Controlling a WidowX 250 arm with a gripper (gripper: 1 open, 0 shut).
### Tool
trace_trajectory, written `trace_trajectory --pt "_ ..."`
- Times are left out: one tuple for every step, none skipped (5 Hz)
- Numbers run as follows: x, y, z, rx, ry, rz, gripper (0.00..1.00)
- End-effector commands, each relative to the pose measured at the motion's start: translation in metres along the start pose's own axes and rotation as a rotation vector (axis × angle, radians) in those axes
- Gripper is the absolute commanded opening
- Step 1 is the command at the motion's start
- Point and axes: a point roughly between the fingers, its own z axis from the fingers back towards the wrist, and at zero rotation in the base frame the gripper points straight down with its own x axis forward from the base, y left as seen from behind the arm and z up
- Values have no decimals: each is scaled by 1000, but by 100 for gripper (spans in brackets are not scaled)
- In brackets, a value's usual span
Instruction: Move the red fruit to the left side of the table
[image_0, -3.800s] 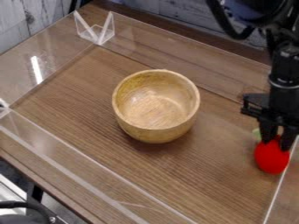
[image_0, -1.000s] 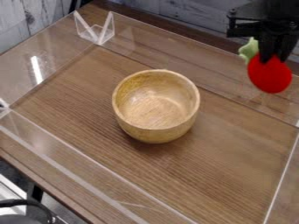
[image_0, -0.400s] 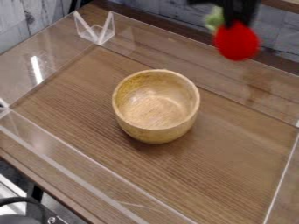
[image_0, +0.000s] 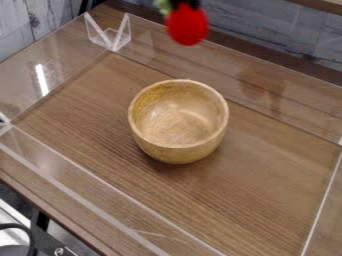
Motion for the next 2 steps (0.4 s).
trace_trajectory --pt "18 30 11 15 -40 -3 0" --pt "28 60 5 48 -29 4 0"
